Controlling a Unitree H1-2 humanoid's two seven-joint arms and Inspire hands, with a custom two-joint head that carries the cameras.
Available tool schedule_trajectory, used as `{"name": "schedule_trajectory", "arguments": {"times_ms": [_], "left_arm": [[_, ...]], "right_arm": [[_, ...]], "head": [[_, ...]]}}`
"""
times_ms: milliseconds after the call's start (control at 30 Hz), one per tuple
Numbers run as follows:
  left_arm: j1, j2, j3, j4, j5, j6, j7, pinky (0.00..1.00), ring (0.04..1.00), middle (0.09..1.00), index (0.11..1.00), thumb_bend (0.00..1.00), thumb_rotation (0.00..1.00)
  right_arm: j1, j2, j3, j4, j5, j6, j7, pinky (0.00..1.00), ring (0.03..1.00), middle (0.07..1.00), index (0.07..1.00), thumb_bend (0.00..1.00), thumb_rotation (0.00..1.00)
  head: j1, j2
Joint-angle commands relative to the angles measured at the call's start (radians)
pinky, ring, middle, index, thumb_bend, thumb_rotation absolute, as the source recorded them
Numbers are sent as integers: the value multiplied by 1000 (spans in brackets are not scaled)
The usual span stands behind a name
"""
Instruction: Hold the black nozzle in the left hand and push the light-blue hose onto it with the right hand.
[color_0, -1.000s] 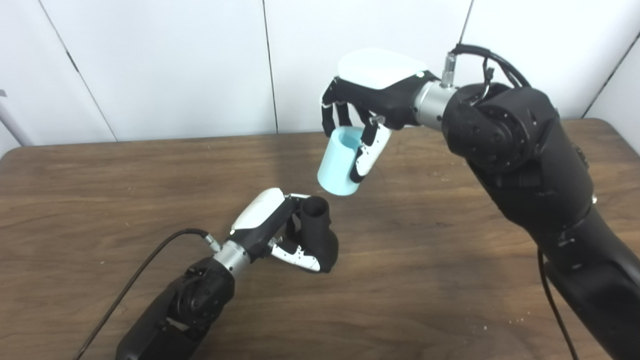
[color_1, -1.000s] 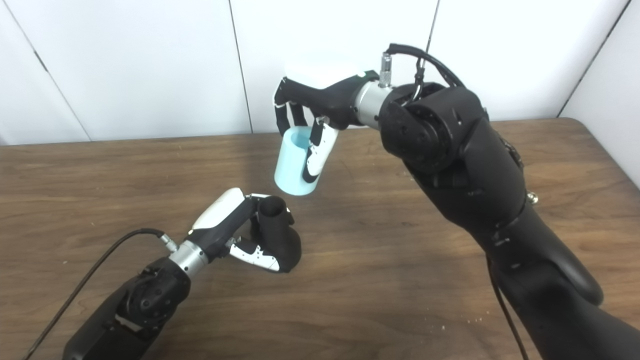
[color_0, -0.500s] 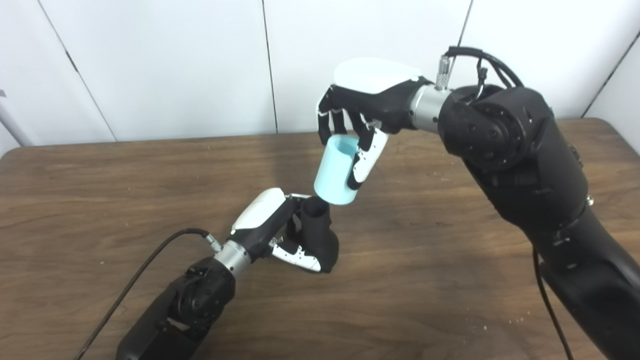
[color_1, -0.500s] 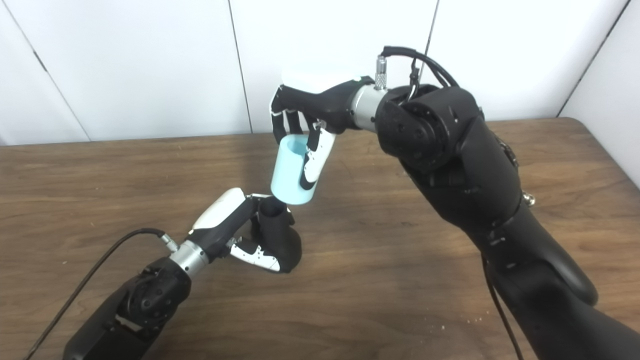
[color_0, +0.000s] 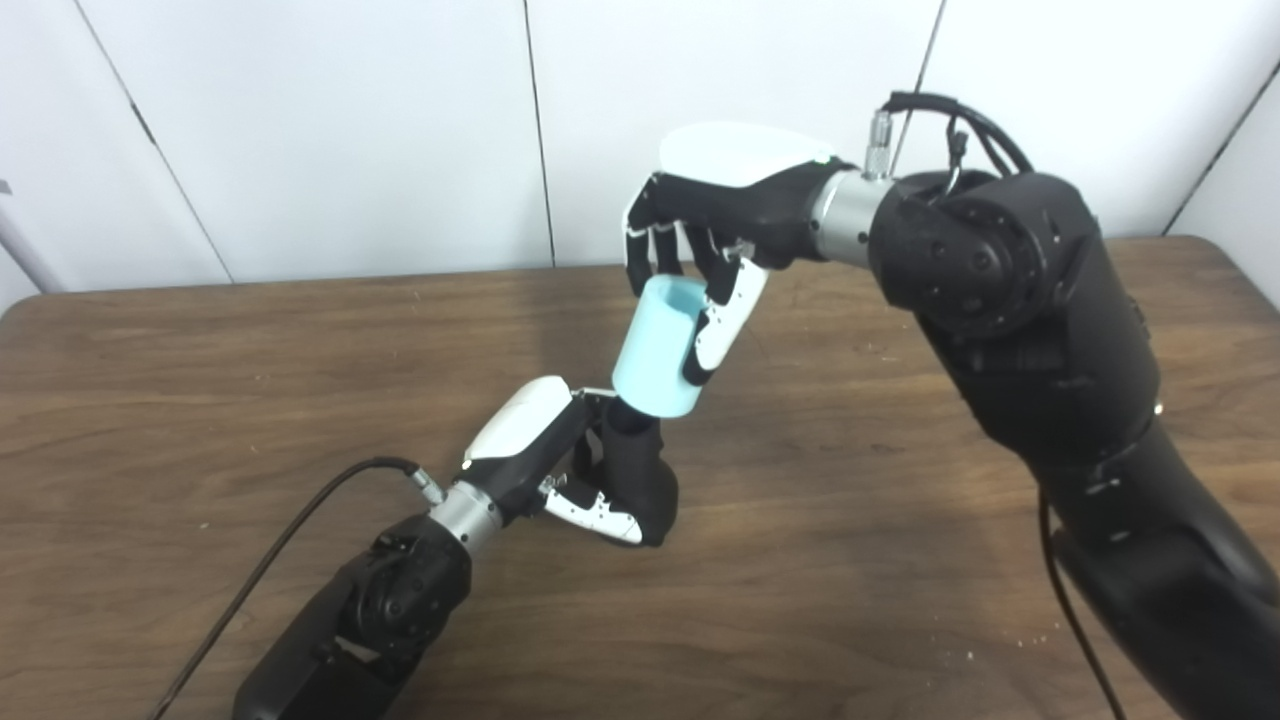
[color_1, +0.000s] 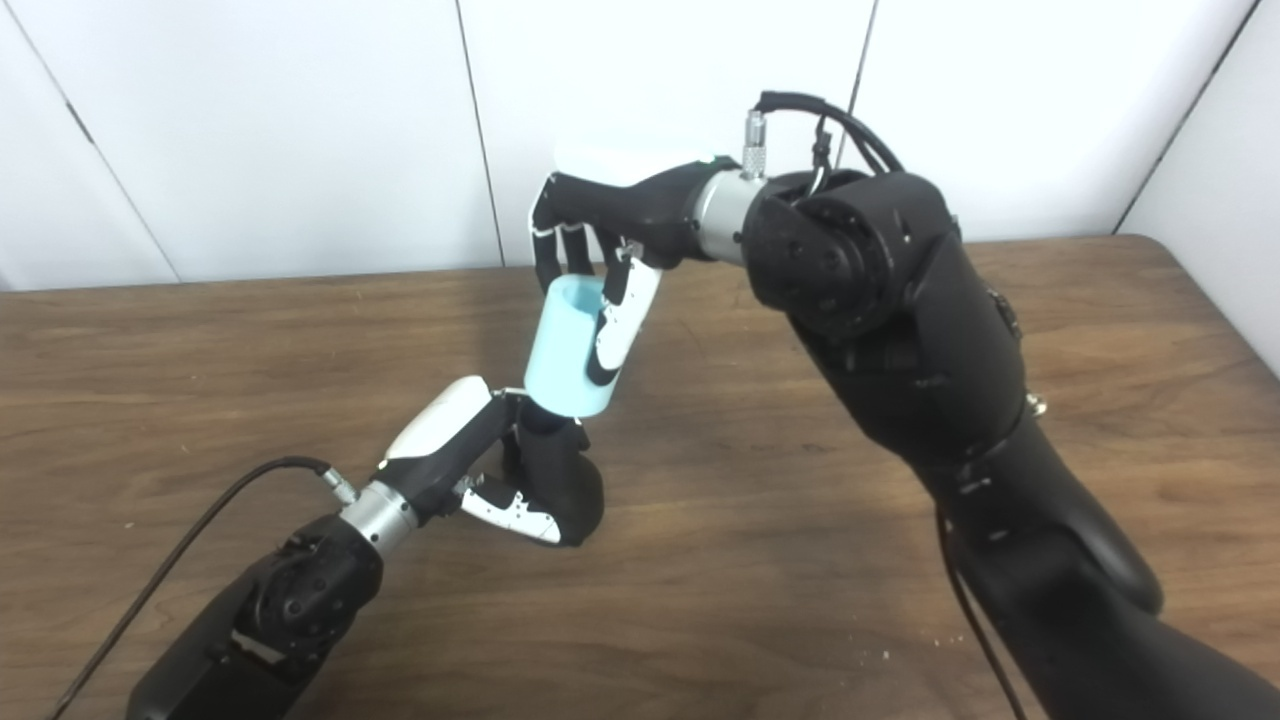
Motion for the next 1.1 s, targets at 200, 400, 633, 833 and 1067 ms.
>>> {"name": "schedule_trajectory", "arguments": {"times_ms": [200, 400, 633, 833, 1067], "left_arm": [[92, 31, -77, 69, 90, 114, -135, 293, 335, 379, 474, 515, 88], [94, 30, -74, 63, 84, 121, -137, 279, 333, 379, 474, 515, 88], [93, 34, -72, 61, 82, 122, -139, 279, 333, 380, 475, 514, 88], [90, 33, -73, 70, 82, 117, -138, 279, 333, 380, 475, 514, 88], [91, 33, -72, 63, 80, 120, -139, 274, 331, 378, 474, 515, 88]], "right_arm": [[-29, 7, -10, -3, -20, 4, -11, 136, 239, 398, 512, 523, 0], [-24, -3, 19, 10, -24, 0, -15, 163, 260, 401, 514, 523, 0], [-13, -7, 48, 17, -40, -6, -27, 169, 258, 399, 514, 523, 0], [-18, -10, 59, 20, -40, -6, -19, 132, 233, 392, 509, 522, 0], [-27, -6, 64, 30, -35, -3, -9, 150, 254, 400, 511, 524, 0]], "head": [[2, 5], [4, 7], [1, 10], [0, 13], [4, 15]]}}
